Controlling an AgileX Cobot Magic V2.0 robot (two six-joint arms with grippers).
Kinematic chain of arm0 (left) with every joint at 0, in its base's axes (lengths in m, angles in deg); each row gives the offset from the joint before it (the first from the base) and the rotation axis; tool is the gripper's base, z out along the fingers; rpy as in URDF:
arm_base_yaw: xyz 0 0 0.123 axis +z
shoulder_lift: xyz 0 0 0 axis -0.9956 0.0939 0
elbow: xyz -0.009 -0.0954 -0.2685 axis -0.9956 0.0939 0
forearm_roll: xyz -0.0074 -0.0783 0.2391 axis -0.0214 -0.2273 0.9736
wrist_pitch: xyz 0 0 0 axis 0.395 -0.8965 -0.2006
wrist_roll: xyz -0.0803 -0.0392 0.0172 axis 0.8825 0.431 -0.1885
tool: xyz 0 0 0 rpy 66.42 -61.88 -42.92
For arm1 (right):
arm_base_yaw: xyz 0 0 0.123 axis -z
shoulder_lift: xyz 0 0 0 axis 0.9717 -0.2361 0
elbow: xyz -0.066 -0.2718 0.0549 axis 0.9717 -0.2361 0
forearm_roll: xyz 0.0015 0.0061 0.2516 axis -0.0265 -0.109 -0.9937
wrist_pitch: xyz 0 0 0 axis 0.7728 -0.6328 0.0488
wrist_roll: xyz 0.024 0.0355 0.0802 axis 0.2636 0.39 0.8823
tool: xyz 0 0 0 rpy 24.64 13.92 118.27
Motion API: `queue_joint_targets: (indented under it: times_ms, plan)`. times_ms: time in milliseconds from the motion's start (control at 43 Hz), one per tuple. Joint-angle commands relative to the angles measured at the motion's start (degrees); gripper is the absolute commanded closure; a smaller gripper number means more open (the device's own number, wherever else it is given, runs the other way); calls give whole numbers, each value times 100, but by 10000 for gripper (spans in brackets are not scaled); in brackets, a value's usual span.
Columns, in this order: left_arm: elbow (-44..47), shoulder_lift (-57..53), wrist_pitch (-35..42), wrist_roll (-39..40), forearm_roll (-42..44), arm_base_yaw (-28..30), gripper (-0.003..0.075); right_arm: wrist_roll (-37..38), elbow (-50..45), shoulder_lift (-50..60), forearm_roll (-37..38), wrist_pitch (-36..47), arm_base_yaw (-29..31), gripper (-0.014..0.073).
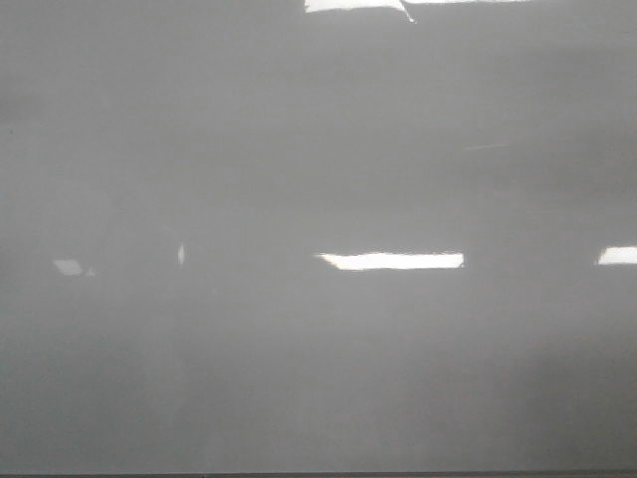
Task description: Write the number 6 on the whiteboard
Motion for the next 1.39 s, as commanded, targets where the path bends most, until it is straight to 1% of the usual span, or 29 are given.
queue_joint_targets:
  times_ms: [0,93,186,325,441,534,697,790,860,1022,1208,1371]
  plan:
    - [-646,-255,-1022,-641,-78,-109,741,-49,300,-44,75,199,-8,89]
    - [-1015,-245,-2019,-1149,-189,-317,741,-49,451,-58,75,-65,-8,89]
    - [-1225,-233,-2577,-2036,-538,-653,741,-49,657,-192,70,-352,-8,89]
    - [-1252,-154,-2830,-2969,-1172,-1266,741,-67,999,-458,70,-898,-23,124]
    - [-1265,66,-3008,-3269,-1199,-1876,741,-172,1277,-788,65,-1309,-145,166]
    - [-1265,260,-3008,-3515,-1199,-2384,741,-489,1491,-1062,-127,-1609,-342,180]
    - [-1325,605,-2938,-3715,-1199,-3177,741,-1470,1811,-1510,-879,-2052,-804,179]
    - [-1387,793,-2886,-3815,-1199,-3559,741,-2299,1930,-1719,-1395,-2204,-1061,179]
    - [-1394,870,-2760,-3854,-1199,-3828,741,-3072,1944,-1841,-1767,-2261,-1300,179]
    - [-1408,907,-2477,-3960,-1199,-4248,741,-4501,1944,-2061,-2310,-2229,-1906,179]
    - [-1408,907,-2444,-3973,-1199,-4503,741,-5355,1960,-2276,-2852,-1750,-2411,179]
    - [-1408,907,-2333,-3973,-1199,-4595,741,-5661,2164,-2558,-3259,-1642,-2686,179]
